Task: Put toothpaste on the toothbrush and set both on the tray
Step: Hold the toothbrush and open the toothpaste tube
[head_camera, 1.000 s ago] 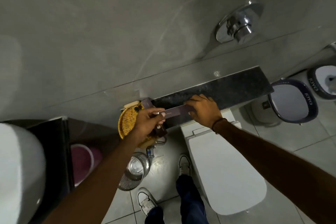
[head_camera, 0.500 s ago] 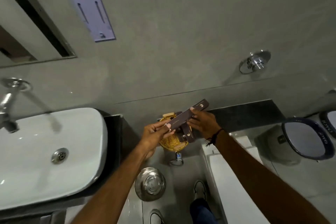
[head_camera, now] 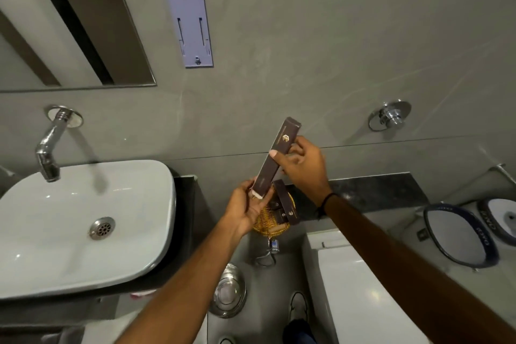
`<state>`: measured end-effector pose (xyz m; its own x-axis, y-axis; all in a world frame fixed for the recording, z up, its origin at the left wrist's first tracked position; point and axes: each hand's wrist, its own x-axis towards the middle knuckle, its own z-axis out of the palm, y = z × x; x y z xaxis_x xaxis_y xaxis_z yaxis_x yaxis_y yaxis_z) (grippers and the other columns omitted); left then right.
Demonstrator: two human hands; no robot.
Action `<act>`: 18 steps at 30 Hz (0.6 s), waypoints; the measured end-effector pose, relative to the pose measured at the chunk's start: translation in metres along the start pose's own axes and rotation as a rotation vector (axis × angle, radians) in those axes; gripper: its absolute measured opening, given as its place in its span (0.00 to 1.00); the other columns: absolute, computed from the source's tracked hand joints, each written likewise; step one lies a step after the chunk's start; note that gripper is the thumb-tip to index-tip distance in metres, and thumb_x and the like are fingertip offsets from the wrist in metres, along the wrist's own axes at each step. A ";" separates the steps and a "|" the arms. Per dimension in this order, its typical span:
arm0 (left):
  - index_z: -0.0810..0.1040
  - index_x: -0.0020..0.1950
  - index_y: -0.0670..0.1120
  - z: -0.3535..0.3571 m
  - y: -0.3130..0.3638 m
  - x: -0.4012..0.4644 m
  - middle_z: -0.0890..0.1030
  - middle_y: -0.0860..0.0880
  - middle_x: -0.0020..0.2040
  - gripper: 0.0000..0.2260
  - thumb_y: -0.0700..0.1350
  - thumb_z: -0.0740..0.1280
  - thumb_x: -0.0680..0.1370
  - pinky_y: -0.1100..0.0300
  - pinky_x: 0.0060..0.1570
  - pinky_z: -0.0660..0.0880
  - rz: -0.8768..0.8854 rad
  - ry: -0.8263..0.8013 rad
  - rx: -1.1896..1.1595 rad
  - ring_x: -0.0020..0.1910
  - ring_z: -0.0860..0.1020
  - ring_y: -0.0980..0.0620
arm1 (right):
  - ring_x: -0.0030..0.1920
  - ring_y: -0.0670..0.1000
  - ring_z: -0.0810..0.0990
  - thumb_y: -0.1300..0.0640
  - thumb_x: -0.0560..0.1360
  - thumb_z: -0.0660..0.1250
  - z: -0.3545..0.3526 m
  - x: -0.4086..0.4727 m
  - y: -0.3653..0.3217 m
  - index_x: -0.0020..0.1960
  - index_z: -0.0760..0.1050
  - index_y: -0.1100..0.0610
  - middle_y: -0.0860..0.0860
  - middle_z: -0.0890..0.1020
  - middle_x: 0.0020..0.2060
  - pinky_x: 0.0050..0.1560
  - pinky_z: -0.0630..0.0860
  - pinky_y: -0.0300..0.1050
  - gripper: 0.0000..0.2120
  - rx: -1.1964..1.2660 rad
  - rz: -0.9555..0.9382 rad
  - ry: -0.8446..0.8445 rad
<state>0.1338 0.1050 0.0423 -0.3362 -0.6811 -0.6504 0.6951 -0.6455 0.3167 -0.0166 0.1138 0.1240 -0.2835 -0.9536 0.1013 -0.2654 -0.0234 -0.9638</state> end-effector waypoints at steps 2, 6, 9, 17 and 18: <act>0.78 0.60 0.34 0.008 -0.001 0.001 0.87 0.36 0.41 0.13 0.42 0.61 0.83 0.53 0.43 0.86 -0.015 0.028 -0.034 0.43 0.85 0.43 | 0.47 0.63 0.89 0.56 0.77 0.76 0.001 0.000 -0.016 0.51 0.74 0.42 0.58 0.88 0.48 0.44 0.88 0.57 0.13 -0.059 -0.064 0.032; 0.79 0.60 0.35 0.004 -0.002 -0.001 0.85 0.37 0.44 0.14 0.45 0.67 0.82 0.56 0.41 0.85 -0.003 0.122 -0.042 0.41 0.84 0.47 | 0.47 0.63 0.89 0.57 0.77 0.75 -0.001 0.003 -0.025 0.55 0.76 0.53 0.58 0.88 0.48 0.43 0.88 0.59 0.10 -0.039 -0.035 0.076; 0.81 0.59 0.37 -0.007 0.001 -0.004 0.84 0.38 0.48 0.16 0.48 0.72 0.79 0.58 0.37 0.86 0.007 0.138 0.071 0.42 0.84 0.49 | 0.47 0.53 0.89 0.56 0.79 0.73 -0.004 0.008 -0.021 0.60 0.76 0.58 0.52 0.87 0.46 0.35 0.86 0.40 0.13 0.077 0.052 0.140; 0.84 0.45 0.43 -0.022 0.028 0.001 0.84 0.49 0.26 0.10 0.49 0.72 0.78 0.69 0.21 0.75 0.230 0.339 0.399 0.21 0.79 0.58 | 0.48 0.53 0.87 0.54 0.84 0.65 -0.036 0.058 0.016 0.69 0.74 0.58 0.54 0.86 0.56 0.41 0.88 0.46 0.16 0.429 0.445 0.551; 0.84 0.44 0.42 -0.025 0.032 0.003 0.84 0.49 0.26 0.10 0.48 0.72 0.78 0.69 0.20 0.74 0.269 0.372 0.412 0.19 0.77 0.58 | 0.53 0.57 0.87 0.54 0.84 0.65 -0.040 0.058 0.027 0.70 0.75 0.60 0.57 0.85 0.60 0.48 0.88 0.51 0.16 0.423 0.525 0.550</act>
<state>0.1709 0.0905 0.0333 0.1126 -0.7207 -0.6840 0.3974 -0.5983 0.6958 -0.0767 0.0702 0.1135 -0.7074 -0.5946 -0.3822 0.3578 0.1651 -0.9191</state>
